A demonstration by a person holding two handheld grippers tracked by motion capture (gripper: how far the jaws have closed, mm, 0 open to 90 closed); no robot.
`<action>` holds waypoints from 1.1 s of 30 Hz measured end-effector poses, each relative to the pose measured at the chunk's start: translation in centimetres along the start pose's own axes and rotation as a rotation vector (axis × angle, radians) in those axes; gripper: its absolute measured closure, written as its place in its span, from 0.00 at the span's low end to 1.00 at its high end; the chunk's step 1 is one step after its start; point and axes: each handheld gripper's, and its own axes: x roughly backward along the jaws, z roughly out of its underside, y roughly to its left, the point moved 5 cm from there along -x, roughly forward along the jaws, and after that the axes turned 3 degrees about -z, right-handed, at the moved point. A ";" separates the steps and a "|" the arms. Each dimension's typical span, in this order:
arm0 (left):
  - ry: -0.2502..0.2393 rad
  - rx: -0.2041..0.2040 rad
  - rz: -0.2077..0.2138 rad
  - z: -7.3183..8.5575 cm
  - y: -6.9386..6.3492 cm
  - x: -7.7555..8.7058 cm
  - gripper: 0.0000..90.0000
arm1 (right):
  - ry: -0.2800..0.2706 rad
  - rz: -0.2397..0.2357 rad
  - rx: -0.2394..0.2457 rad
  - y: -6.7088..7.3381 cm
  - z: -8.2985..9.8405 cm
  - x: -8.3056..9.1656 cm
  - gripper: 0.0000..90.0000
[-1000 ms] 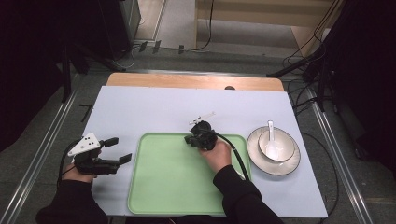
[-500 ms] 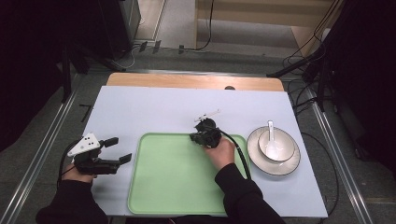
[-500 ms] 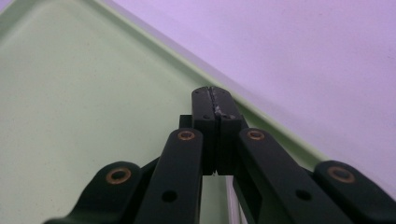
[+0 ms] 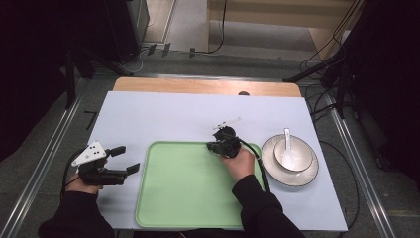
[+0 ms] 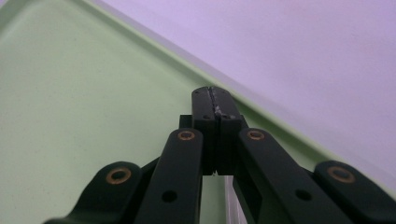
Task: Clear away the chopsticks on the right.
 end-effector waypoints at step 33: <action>0.002 -0.001 0.000 0.0 0.0 0.0 0.18 | -0.033 0.101 -0.115 -4.2 3.5 4.0 1.00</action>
